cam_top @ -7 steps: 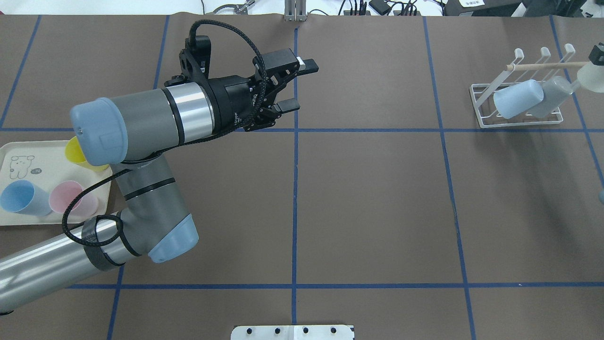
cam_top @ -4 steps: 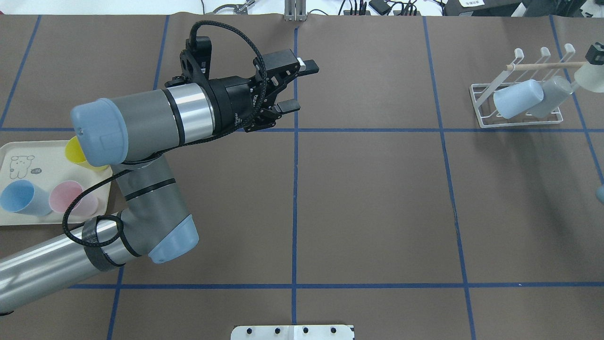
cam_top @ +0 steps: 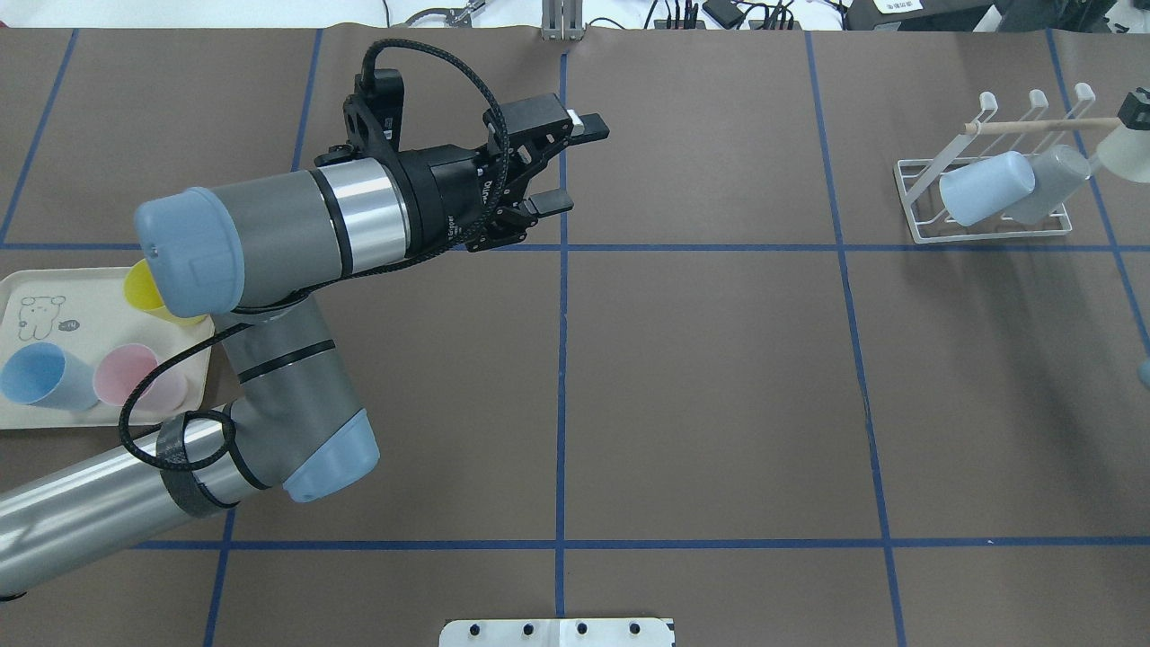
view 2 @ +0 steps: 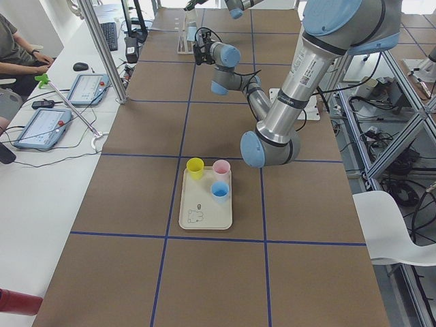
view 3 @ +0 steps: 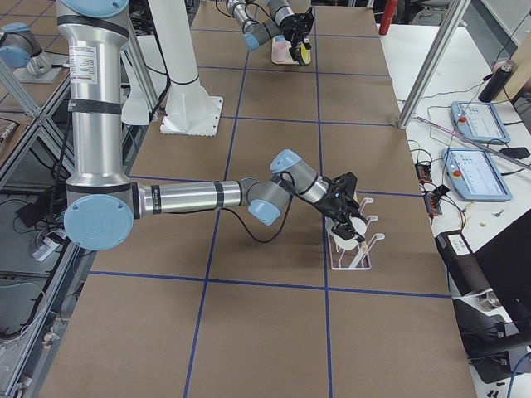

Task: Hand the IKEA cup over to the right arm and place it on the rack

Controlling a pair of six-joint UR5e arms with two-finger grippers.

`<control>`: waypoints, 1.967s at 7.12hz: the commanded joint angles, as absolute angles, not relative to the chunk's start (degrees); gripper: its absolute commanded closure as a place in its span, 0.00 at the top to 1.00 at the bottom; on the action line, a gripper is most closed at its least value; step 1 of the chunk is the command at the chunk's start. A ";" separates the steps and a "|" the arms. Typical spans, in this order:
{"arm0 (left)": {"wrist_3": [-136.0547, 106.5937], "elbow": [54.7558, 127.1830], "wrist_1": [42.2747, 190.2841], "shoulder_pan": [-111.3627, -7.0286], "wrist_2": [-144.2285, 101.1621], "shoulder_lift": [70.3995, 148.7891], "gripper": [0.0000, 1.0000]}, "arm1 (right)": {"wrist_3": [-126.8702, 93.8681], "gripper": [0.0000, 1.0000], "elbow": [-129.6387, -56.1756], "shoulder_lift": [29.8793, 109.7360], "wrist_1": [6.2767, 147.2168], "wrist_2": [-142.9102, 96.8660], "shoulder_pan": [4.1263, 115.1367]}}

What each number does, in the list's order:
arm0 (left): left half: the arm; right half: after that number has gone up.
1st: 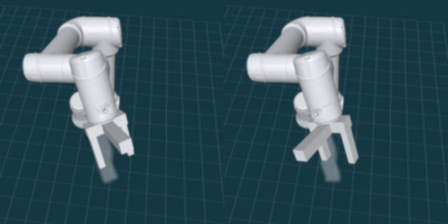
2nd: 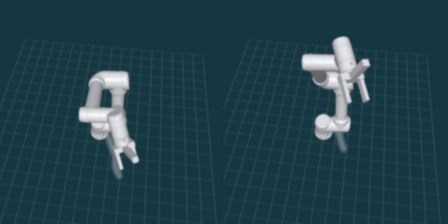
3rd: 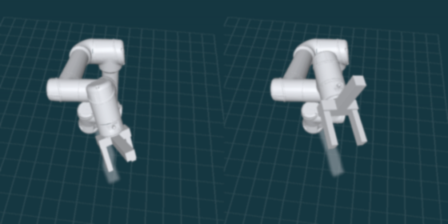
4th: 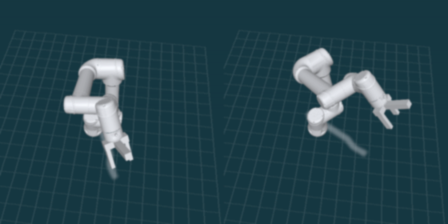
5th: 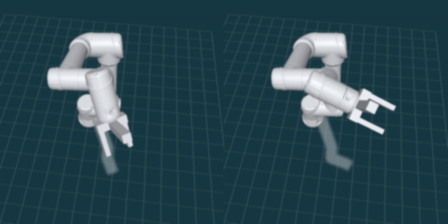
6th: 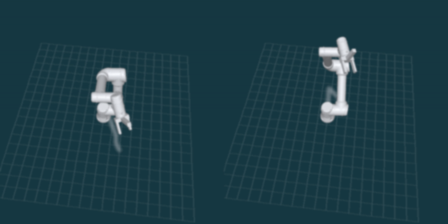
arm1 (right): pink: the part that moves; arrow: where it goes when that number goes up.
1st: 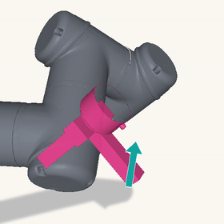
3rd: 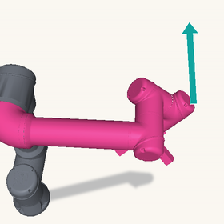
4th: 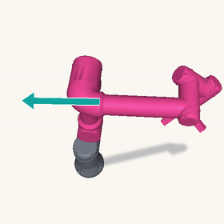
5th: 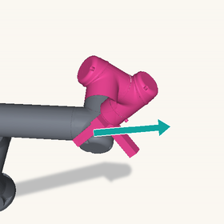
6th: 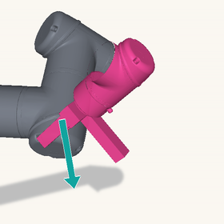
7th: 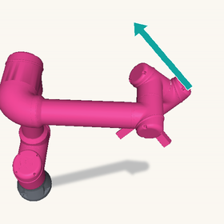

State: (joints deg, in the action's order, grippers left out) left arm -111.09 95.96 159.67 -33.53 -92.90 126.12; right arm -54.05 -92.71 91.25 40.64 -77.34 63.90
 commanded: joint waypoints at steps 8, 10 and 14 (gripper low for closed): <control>-111.09 96.15 159.61 -33.57 -92.90 126.21 0.99 | -57.22 0.00 -92.46 93.16 40.08 -77.43 62.75; -111.09 96.24 159.61 -33.57 -92.99 126.21 0.99 | -57.22 0.18 -92.55 93.34 39.99 -77.52 62.40; -111.09 96.68 159.35 -33.66 -92.99 126.21 0.99 | -57.57 1.00 -92.81 96.05 35.26 -78.66 62.05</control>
